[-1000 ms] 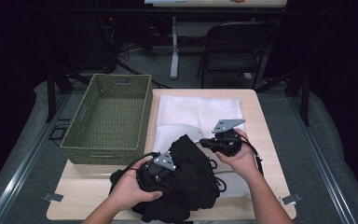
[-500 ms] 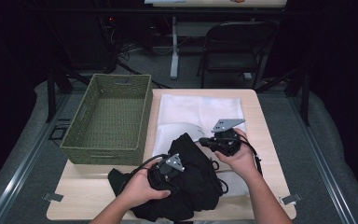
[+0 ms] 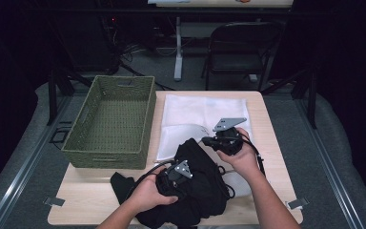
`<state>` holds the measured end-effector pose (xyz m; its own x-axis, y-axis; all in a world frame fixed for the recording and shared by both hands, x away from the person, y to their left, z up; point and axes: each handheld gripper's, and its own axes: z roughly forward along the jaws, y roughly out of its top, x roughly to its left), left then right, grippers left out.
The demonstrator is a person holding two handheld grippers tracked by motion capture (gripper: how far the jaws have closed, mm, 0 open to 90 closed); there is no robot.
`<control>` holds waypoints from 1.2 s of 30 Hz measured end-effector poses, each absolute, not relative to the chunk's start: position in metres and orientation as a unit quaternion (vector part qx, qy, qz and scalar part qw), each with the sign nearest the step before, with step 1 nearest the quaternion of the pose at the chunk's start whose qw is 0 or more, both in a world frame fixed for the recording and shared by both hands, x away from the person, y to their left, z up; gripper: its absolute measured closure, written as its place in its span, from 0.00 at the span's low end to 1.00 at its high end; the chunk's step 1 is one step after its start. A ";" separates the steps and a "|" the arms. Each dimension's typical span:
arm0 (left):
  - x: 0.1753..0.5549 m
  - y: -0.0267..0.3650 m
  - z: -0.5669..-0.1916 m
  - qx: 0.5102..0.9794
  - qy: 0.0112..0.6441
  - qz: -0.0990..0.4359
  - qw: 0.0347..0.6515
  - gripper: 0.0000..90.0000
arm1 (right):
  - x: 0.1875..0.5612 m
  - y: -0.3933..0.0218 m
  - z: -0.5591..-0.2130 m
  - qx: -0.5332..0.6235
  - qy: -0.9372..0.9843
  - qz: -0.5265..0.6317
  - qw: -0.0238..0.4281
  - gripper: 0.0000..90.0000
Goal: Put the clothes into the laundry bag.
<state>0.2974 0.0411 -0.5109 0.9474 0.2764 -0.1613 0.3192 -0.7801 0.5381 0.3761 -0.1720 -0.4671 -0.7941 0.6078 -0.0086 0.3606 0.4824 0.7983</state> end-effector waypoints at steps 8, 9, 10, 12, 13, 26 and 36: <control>0.291 0.041 -0.510 0.946 0.146 -0.032 0.286 0.70 | 0.383 -0.173 -0.464 0.294 0.840 0.430 0.150 0.99; 0.291 0.040 -0.510 0.946 0.145 -0.034 0.287 0.70 | 0.384 -0.174 -0.463 0.295 0.839 0.431 0.150 0.99; 0.290 0.040 -0.510 0.947 0.144 -0.033 0.287 0.70 | 0.384 -0.174 -0.463 0.296 0.838 0.432 0.151 0.99; 0.290 0.040 -0.511 0.946 0.144 -0.034 0.289 0.70 | 0.385 -0.173 -0.461 0.295 0.839 0.432 0.154 0.99; 0.290 0.040 -0.511 0.946 0.145 -0.034 0.287 0.70 | 0.386 -0.173 -0.459 0.294 0.838 0.433 0.154 0.99; 0.297 0.044 -0.514 0.941 0.163 -0.039 0.295 0.70 | 0.383 -0.169 -0.456 0.285 0.842 0.430 0.155 0.99; 0.300 0.044 -0.513 0.939 0.170 -0.042 0.297 0.70 | 0.382 -0.169 -0.457 0.282 0.844 0.430 0.152 0.99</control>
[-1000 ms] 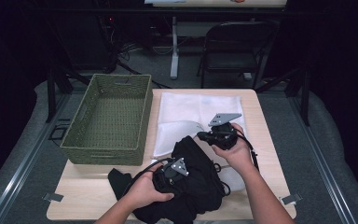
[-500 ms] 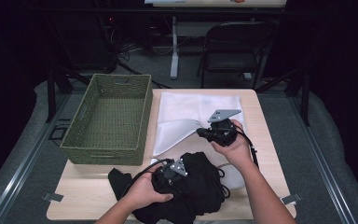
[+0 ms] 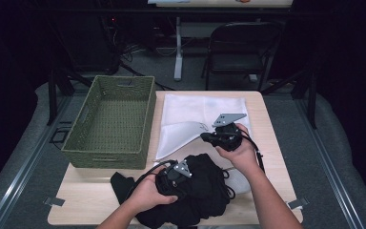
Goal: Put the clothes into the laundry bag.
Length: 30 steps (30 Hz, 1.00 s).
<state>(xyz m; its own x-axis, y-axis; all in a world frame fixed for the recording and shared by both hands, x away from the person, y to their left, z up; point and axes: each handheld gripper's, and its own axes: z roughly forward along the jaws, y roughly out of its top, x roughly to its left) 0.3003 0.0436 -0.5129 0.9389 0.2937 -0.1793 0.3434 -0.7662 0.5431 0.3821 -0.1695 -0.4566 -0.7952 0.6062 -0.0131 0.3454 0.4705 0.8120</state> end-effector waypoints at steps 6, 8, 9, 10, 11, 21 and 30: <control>0.303 0.045 -0.511 0.936 0.177 -0.041 0.302 0.70 | 0.382 -0.170 -0.456 0.281 0.844 0.431 0.150 0.99; 0.305 0.046 -0.510 0.934 0.183 -0.040 0.303 0.70 | 0.381 -0.169 -0.456 0.280 0.844 0.431 0.151 0.99; 0.306 0.046 -0.510 0.933 0.184 -0.040 0.306 0.70 | 0.381 -0.169 -0.456 0.281 0.844 0.431 0.150 0.99; 0.306 0.047 -0.509 0.932 0.187 -0.040 0.308 0.70 | 0.381 -0.169 -0.456 0.280 0.845 0.431 0.149 0.99; 0.308 0.047 -0.508 0.932 0.189 -0.035 0.309 0.70 | 0.380 -0.169 -0.456 0.279 0.845 0.432 0.149 0.99; 0.323 0.041 -0.496 0.922 0.215 -0.022 0.320 0.69 | 0.377 -0.166 -0.454 0.268 0.848 0.433 0.144 0.99; 0.338 0.038 -0.498 0.913 0.247 -0.027 0.324 0.69 | 0.373 -0.165 -0.452 0.264 0.846 0.439 0.144 0.99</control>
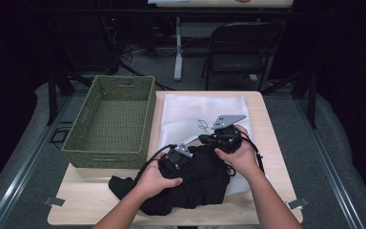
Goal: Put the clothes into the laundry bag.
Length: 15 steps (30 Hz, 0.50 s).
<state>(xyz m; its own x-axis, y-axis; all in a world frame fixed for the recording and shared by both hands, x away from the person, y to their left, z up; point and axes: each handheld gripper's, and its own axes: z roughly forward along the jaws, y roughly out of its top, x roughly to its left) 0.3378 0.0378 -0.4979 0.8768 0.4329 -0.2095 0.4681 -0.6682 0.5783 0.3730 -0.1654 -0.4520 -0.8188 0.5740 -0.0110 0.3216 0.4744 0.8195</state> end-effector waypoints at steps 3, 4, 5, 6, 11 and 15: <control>0.342 0.040 -0.499 0.905 0.266 -0.025 0.330 0.69 | 0.371 -0.165 -0.451 0.262 0.847 0.439 0.147 0.99; 0.343 0.040 -0.500 0.904 0.271 -0.027 0.331 0.69 | 0.370 -0.166 -0.450 0.262 0.847 0.440 0.147 0.99; 0.344 0.041 -0.499 0.903 0.276 -0.026 0.328 0.69 | 0.370 -0.166 -0.450 0.260 0.847 0.440 0.148 0.99; 0.345 0.041 -0.499 0.901 0.280 -0.025 0.331 0.69 | 0.369 -0.166 -0.449 0.260 0.846 0.440 0.148 0.99; 0.349 0.040 -0.502 0.896 0.297 -0.017 0.329 0.69 | 0.366 -0.166 -0.447 0.257 0.845 0.446 0.145 0.99; 0.352 0.037 -0.501 0.892 0.305 -0.009 0.332 0.69 | 0.364 -0.163 -0.447 0.254 0.847 0.444 0.145 0.99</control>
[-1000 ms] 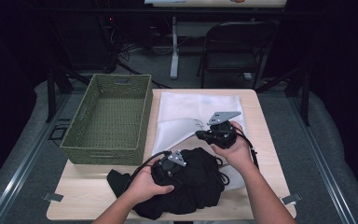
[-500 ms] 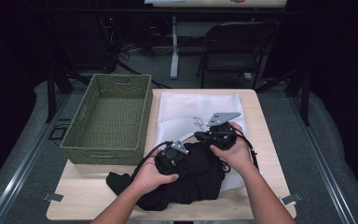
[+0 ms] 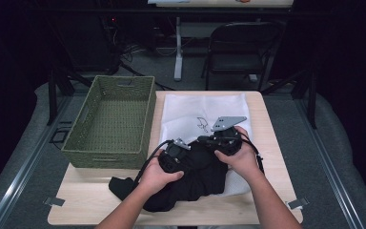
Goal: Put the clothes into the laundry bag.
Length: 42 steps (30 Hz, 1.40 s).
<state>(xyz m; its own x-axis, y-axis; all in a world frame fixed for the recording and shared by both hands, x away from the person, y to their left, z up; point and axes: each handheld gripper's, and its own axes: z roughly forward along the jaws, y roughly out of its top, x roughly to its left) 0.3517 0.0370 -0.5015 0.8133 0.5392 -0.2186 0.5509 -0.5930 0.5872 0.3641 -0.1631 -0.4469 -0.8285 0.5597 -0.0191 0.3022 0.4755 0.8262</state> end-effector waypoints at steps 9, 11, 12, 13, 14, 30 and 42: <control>0.361 0.034 -0.505 0.883 0.334 0.002 0.330 0.69 | 0.362 -0.162 -0.447 0.254 0.846 0.445 0.145 0.99; 0.362 0.034 -0.506 0.879 0.341 0.007 0.332 0.68 | 0.362 -0.162 -0.447 0.254 0.846 0.445 0.145 0.99; 0.363 0.033 -0.507 0.876 0.346 0.009 0.335 0.68 | 0.362 -0.163 -0.448 0.255 0.846 0.445 0.145 0.99; 0.364 0.033 -0.507 0.875 0.349 0.010 0.336 0.68 | 0.362 -0.163 -0.448 0.257 0.846 0.445 0.145 0.99; 0.364 0.032 -0.508 0.874 0.349 0.015 0.336 0.68 | 0.362 -0.164 -0.448 0.258 0.845 0.446 0.144 0.99; 0.358 0.020 -0.529 0.869 0.360 0.048 0.335 0.59 | 0.356 -0.167 -0.460 0.268 0.839 0.451 0.144 0.99; 0.356 0.014 -0.533 0.878 0.355 0.064 0.313 0.49 | 0.354 -0.167 -0.464 0.271 0.841 0.444 0.151 0.99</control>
